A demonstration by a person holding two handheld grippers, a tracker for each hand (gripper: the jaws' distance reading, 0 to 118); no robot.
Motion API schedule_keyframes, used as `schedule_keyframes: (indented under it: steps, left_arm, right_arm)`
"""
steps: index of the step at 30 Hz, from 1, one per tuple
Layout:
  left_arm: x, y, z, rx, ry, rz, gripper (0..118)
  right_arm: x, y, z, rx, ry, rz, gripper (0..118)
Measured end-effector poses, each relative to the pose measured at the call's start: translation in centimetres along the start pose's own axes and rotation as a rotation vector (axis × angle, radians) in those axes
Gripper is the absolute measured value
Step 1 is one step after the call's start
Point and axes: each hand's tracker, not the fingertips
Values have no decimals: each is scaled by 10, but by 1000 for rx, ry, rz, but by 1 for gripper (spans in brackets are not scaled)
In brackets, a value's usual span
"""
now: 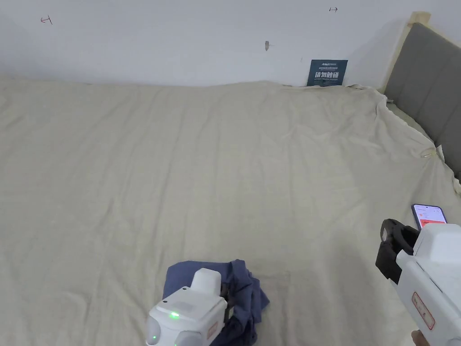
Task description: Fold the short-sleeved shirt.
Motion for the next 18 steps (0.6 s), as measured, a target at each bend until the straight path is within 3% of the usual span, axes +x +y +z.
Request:
schedule_keyframes:
  steps: [6, 18]
  left_arm:
    - [41, -3, -12, -24, -30, -67, 0]
    - [44, -6, -9, 15, -47, -65, 0]
  right_arm:
    - [1, 3, 3, 3, -4, -2, 0]
    - [0, 2, 3, 6, 0, 0, 0]
